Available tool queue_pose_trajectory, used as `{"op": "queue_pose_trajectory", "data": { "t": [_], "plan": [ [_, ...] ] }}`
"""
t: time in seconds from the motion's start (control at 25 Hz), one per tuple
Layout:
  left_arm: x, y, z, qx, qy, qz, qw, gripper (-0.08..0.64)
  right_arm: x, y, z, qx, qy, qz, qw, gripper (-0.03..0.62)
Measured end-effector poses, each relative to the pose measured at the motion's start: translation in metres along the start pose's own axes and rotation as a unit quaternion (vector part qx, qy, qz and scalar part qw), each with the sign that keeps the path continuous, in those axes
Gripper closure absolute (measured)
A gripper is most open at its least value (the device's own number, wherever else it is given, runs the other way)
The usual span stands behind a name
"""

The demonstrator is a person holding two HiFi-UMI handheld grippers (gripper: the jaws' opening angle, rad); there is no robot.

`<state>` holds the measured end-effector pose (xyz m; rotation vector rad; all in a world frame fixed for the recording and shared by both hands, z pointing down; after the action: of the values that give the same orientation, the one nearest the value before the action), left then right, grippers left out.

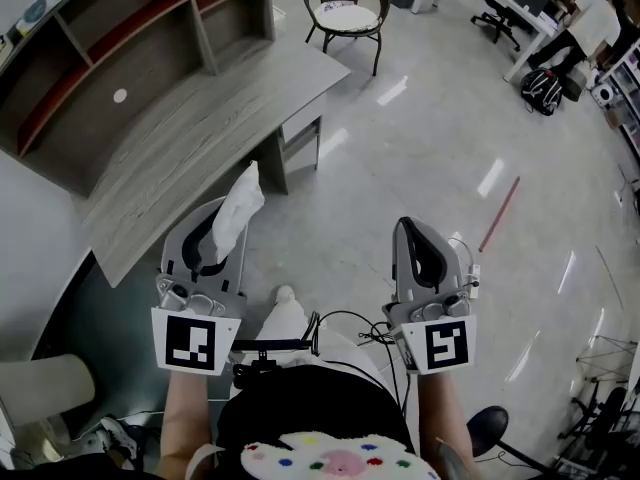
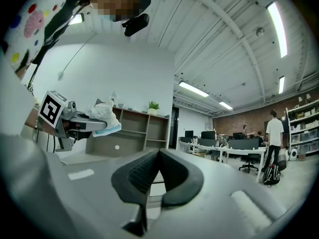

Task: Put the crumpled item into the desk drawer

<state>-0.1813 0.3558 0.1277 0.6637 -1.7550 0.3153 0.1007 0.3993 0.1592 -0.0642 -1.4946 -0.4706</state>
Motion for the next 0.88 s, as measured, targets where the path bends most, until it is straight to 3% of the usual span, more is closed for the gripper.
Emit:
{"op": "queue_pose_trajectory", "data": {
  "t": [0.4, 0.88],
  "plan": [
    [0.012, -0.025, 0.004, 0.003, 0.006, -0.013, 0.9999, 0.505, 0.013, -0.010, -0.012, 0.009, 0.015, 0.015, 1.000, 0.583],
    [0.042, -0.103, 0.047, 0.020, 0.016, -0.015, 0.9996, 0.505, 0.035, -0.087, -0.041, 0.030, 0.015, 0.016, 0.999, 0.583]
  ]
}}
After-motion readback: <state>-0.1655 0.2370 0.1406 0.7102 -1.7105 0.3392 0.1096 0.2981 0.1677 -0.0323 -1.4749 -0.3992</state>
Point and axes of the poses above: the fingertips, and each gripper's own axes: y backward along the fingers, z to its left, x out of its underside, the point moved 10 cm from there along y, backward along the fingers, and after that the axes turned 10 degrees about -z, right-handed, at the moved point
